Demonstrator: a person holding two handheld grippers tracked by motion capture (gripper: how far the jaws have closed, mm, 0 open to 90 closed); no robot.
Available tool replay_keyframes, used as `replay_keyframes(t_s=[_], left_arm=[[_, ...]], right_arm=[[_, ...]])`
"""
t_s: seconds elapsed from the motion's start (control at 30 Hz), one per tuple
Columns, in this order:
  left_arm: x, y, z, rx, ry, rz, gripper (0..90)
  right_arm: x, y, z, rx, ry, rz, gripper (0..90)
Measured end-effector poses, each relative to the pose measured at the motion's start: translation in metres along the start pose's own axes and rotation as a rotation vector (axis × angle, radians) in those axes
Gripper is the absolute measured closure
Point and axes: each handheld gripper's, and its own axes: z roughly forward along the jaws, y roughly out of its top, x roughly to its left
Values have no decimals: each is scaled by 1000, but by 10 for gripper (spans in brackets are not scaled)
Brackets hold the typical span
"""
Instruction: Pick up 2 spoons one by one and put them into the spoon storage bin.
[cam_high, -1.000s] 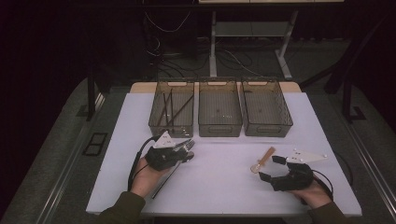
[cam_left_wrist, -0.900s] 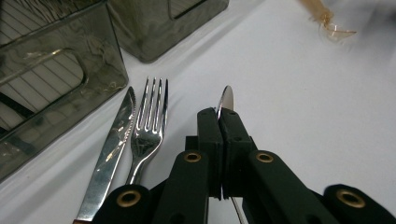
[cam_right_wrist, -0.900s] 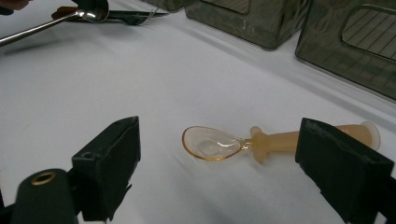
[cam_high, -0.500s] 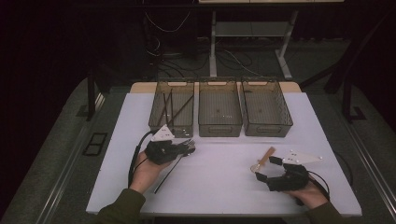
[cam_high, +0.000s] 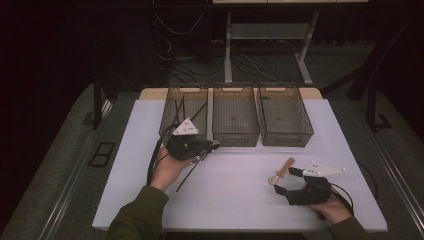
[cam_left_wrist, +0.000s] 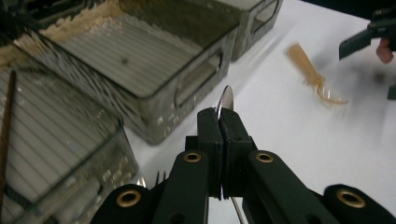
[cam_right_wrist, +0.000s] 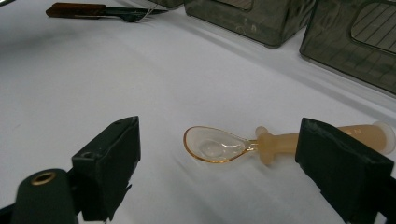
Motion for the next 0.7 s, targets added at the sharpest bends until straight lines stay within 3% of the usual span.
replay_keyframes(t_s=[0.7], left_arm=[[21, 60, 21, -49, 13, 11, 885]], right_arm=[[0, 0, -2, -5, -5, -7, 142]])
